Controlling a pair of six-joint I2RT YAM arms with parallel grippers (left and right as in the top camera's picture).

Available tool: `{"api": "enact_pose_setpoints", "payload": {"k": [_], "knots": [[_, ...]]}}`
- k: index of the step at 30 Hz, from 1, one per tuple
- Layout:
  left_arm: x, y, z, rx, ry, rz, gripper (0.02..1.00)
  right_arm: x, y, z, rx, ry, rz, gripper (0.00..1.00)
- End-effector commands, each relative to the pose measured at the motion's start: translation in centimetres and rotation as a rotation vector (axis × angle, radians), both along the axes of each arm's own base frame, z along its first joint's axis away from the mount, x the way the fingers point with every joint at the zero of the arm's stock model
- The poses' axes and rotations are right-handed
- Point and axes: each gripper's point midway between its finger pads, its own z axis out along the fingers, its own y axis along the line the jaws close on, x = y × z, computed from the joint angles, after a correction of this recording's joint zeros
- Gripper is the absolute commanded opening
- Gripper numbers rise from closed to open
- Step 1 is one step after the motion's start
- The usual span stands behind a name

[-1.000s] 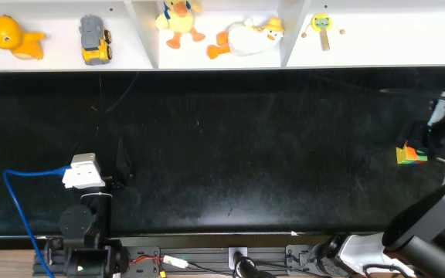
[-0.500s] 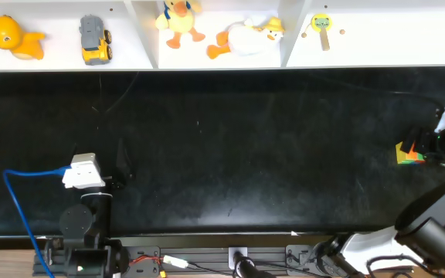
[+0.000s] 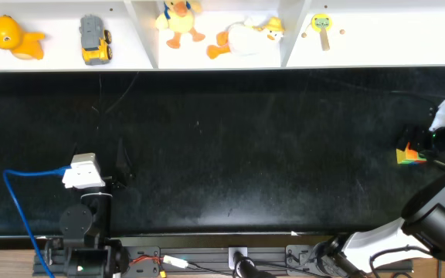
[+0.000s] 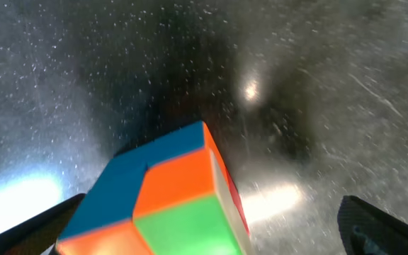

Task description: Store Toys

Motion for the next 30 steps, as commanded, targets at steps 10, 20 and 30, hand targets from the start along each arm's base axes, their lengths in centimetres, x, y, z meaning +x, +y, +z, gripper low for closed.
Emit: {"api": "enact_pose_setpoints", "payload": {"k": [10, 20, 30], "knots": [[0.0, -0.4, -0.1, -0.012, -0.007, -0.019, 0.998, 2.7, 0.8, -0.7, -0.011, -0.046, 0.072, 0.888], [0.0, -0.4, -0.1, -0.012, -0.007, -0.019, 0.996, 2.0, 1.7, -1.7, 0.012, -0.025, 0.077, 0.781], [0.0, -0.4, -0.1, -0.012, -0.007, -0.019, 0.998, 2.2, 3.3, -2.7, 0.013, -0.013, 0.119, 0.735]]}}
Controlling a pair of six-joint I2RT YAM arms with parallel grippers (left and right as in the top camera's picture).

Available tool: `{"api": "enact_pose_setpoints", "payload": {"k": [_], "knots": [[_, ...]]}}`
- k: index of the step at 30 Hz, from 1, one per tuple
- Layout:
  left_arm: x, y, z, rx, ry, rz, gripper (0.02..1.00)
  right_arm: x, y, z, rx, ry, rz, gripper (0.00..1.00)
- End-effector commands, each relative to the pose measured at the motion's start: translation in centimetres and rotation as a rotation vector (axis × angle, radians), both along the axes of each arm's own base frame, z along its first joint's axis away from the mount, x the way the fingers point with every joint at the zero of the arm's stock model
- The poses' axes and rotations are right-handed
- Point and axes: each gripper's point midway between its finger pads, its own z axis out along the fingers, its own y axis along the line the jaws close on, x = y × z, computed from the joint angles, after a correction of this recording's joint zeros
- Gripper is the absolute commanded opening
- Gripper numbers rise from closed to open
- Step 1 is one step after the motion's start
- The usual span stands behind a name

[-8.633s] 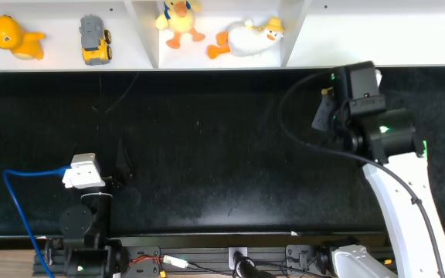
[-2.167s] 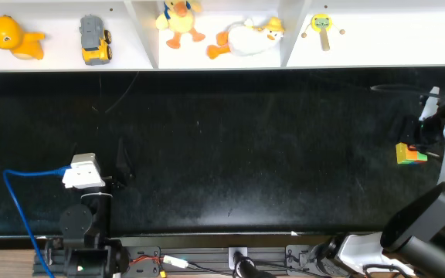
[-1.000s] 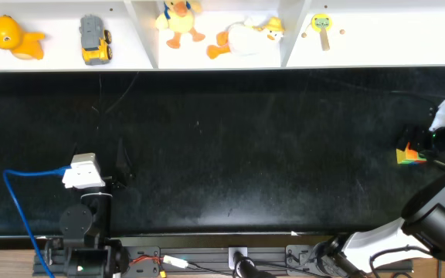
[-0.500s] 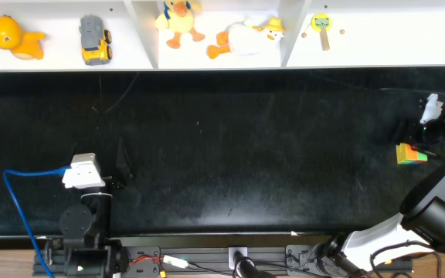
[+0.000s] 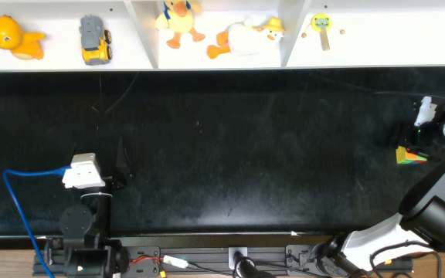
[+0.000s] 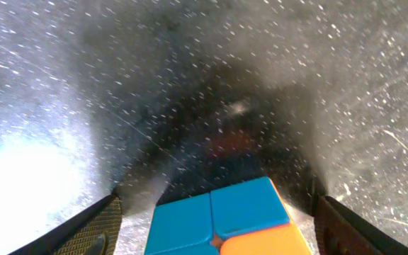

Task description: Store Toys

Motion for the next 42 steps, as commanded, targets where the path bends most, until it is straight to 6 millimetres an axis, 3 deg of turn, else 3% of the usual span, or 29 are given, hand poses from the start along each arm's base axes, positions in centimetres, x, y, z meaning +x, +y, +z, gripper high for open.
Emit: {"api": "enact_pose_setpoints", "payload": {"k": [1, 6, 9, 33, 42], "knots": [[0.0, -0.4, -0.1, -0.012, -0.007, -0.019, 0.998, -0.1, 1.5, -1.0, 0.03, 0.017, 0.021, 0.72], [0.0, -0.4, -0.1, -0.012, -0.007, -0.019, 0.998, -0.3, 1.6, -1.0, 0.036, 0.022, 0.005, 0.663], [0.0, -0.4, -0.1, -0.012, -0.007, -0.019, 0.998, -0.3, 1.7, -1.0, 0.039, 0.025, -0.002, 0.56], [0.0, -0.4, -0.1, -0.012, -0.007, -0.019, 0.998, -0.3, 1.7, -0.9, 0.044, 0.021, -0.023, 0.391], [0.0, -0.4, -0.1, -0.012, -0.007, -0.019, 0.998, 1.3, 2.0, 0.9, 0.074, -0.027, -0.018, 0.196]]}}
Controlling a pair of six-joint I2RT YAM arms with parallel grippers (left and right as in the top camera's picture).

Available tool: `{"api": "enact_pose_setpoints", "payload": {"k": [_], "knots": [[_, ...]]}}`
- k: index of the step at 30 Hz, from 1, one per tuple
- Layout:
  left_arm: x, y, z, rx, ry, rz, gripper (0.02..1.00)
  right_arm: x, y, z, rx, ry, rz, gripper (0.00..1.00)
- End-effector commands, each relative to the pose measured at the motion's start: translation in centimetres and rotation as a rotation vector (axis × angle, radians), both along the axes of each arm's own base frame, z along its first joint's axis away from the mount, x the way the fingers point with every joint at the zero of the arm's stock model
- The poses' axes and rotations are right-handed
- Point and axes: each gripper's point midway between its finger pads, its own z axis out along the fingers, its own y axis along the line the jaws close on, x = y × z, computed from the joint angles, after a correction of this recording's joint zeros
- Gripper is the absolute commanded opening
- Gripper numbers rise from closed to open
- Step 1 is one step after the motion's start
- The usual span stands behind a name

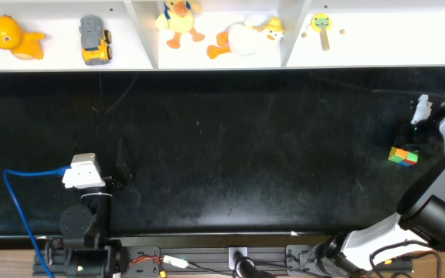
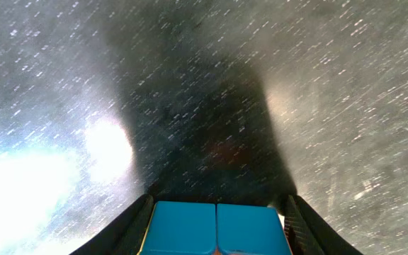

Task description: Store Toys

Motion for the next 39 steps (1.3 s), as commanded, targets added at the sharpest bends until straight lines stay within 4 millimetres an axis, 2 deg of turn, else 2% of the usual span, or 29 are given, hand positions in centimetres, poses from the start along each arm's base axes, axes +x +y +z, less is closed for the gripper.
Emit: {"api": "enact_pose_setpoints", "payload": {"k": [1, 5, 9, 14, 18, 23, 27, 33, 36, 39], "knots": [[0.0, -0.4, -0.1, -0.012, -0.008, -0.019, 0.998, 1.7, 1.1, 1.1, 0.053, -0.053, 0.011, 0.174], [0.0, -0.4, -0.1, -0.012, -0.008, -0.019, 0.998, 3.3, 2.0, 3.2, 0.058, -0.101, 0.044, 0.045], [0.0, -0.4, -0.1, -0.012, -0.008, -0.019, 0.998, 4.7, 3.3, 5.8, 0.047, -0.173, 0.071, 0.045], [0.0, -0.4, -0.1, -0.012, -0.008, -0.019, 0.998, 6.0, 5.3, 10.9, -0.006, -0.314, 0.125, 0.045], [0.0, -0.4, -0.1, -0.012, -0.008, -0.019, 0.998, 6.2, 6.6, 15.6, -0.066, -0.438, 0.161, 0.045], [0.0, -0.4, -0.1, -0.012, -0.008, -0.019, 0.998, 5.5, 7.0, 19.6, -0.126, -0.544, 0.169, 0.045], [0.0, -0.4, -0.1, -0.012, -0.008, -0.019, 0.998, 5.2, 7.1, 20.8, -0.143, -0.573, 0.172, 0.045], [0.0, -0.4, -0.1, -0.012, -0.008, -0.019, 0.998, 5.4, 7.1, 21.0, -0.14, -0.591, 0.174, 0.045], [0.0, -0.4, -0.1, -0.012, -0.008, -0.019, 0.998, 6.3, 6.7, 21.7, -0.166, -0.634, 0.176, 0.045], [0.0, -0.4, -0.1, -0.012, -0.008, -0.019, 0.996, 7.8, 5.5, 23.4, -0.221, -0.722, 0.173, 0.045]]}}
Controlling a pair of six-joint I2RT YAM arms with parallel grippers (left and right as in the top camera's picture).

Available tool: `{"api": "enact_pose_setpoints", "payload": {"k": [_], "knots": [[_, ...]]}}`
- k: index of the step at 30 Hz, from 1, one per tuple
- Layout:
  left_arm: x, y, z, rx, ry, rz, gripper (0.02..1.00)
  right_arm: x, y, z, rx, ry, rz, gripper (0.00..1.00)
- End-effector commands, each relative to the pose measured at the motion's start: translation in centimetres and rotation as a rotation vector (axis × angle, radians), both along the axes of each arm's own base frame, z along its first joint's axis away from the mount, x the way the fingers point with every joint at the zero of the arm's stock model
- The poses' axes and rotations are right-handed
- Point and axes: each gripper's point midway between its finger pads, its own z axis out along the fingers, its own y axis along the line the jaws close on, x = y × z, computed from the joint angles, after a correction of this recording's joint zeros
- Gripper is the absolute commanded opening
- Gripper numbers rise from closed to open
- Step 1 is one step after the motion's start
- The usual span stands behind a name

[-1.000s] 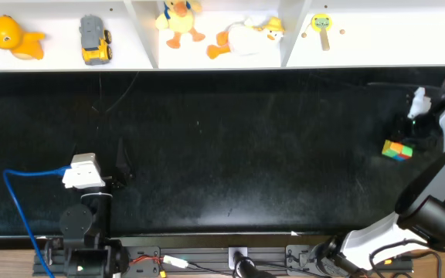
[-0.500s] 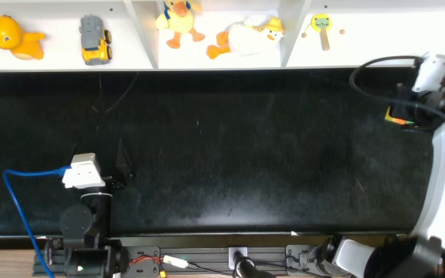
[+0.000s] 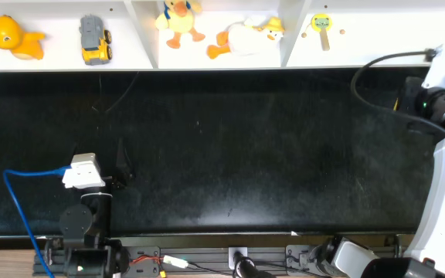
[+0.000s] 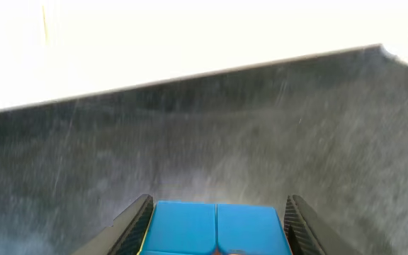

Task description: Store Toys

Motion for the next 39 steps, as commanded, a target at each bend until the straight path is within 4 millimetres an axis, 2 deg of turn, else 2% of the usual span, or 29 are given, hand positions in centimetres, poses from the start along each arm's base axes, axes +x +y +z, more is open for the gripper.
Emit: {"api": "enact_pose_setpoints", "payload": {"k": [1, 3, 5, 11, 14, 17, 22, 28, 33, 39], "knots": [[0.0, -0.4, -0.1, -0.012, -0.007, -0.019, 0.998, 1.8, -1.4, 3.1, -0.048, -0.139, -0.017, 0.045], [0.0, -0.4, -0.1, -0.012, -0.007, -0.019, 0.998, 2.7, -2.1, 3.9, -0.073, -0.199, -0.023, 0.045], [0.0, -0.4, -0.1, -0.012, -0.007, -0.019, 0.998, 3.3, -2.5, 3.8, -0.082, -0.241, -0.017, 0.047], [0.0, -0.4, -0.1, -0.012, -0.007, -0.019, 0.998, 4.7, -3.2, 0.6, -0.107, -0.336, -0.003, 0.047], [0.0, -0.4, -0.1, -0.012, -0.007, -0.019, 0.998, 5.5, -3.3, -0.2, -0.141, -0.425, 0.015, 0.047], [0.0, -0.4, -0.1, -0.012, -0.007, -0.019, 0.998, 6.2, -3.0, 0.0, -0.187, -0.552, 0.047, 0.049], [0.0, -0.4, -0.1, -0.012, -0.007, -0.019, 0.996, 6.0, -2.9, 0.5, -0.267, -0.697, 0.056, 0.045], [0.0, -0.4, -0.1, -0.012, -0.007, -0.019, 0.998, 7.4, -2.0, -1.7, -0.226, -0.724, 0.134, 0.049], [0.0, -0.4, -0.1, -0.012, -0.007, -0.019, 0.996, 8.6, -2.5, -1.9, -0.241, -0.789, 0.136, 0.045], [0.0, -0.4, -0.1, -0.012, -0.007, -0.019, 0.998, 10.6, -3.0, -4.5, -0.204, -0.769, 0.169, 0.045]]}}
